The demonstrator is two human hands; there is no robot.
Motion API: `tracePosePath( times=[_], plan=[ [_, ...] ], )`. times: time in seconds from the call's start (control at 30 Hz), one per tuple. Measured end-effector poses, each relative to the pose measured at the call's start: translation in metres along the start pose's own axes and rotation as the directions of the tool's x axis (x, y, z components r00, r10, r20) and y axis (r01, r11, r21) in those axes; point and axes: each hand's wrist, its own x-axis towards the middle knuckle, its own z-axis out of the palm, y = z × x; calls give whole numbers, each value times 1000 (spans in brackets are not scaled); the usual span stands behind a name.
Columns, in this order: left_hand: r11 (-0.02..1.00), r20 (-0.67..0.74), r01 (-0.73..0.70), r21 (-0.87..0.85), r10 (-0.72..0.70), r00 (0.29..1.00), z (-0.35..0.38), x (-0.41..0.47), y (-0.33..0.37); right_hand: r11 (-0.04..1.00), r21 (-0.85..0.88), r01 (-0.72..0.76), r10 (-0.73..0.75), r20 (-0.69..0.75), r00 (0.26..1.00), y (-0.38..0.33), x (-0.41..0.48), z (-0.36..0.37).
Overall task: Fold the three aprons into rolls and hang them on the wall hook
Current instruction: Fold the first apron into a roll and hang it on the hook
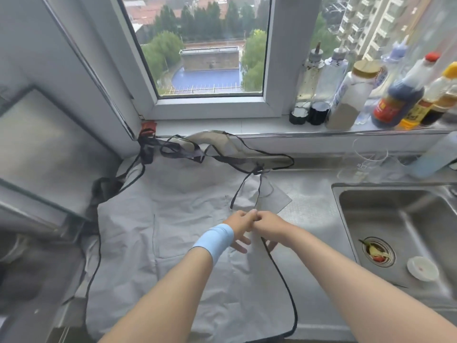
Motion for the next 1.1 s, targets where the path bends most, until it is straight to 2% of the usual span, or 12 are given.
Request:
tracePosePath(
  times=[0.1,0.2,0.33,0.43,0.53,0.63,0.7,0.8,0.87,0.93,1.0,1.1],
  plan=[
    [996,10,56,-67,-55,998,-33,-24,-6,994,-71,85,-82,42,996,-40,1,24],
    [993,-81,75,-87,-82,993,-76,-43,-18,972,-157,174,-163,78,984,-73,9,59],
    [982,-285,117,150,-71,956,-133,-51,-51,983,-71,169,-154,180,971,-99,14,104],
    [993,-291,121,17,-111,950,-161,-48,-91,980,-67,188,-187,26,982,-98,22,125],
    [987,-236,156,-45,-162,958,-168,-42,-131,956,-260,134,-154,-56,987,-79,28,141],
    [985,-162,160,63,-148,976,-159,-34,-160,863,-490,122,-175,-63,983,-50,36,161],
    [969,-189,138,205,-99,977,-150,-28,-172,824,-552,125,-182,-50,982,-37,40,172],
    [815,-198,169,554,-68,978,-145,-23,-180,786,-602,141,-111,87,990,-27,43,179],
    [729,-203,208,652,-96,974,-149,-20,-175,799,-580,162,-132,94,987,-28,41,175],
    [682,-316,229,695,4,949,-158,-19,-156,857,-499,133,-162,-16,987,-32,39,165],
    [679,-418,221,700,140,897,-166,-13,-127,893,-439,99,-180,-146,973,-38,40,150],
    [744,-446,112,658,266,855,-170,2,-78,948,-312,68,-154,-262,953,-48,50,120]
  ],
)
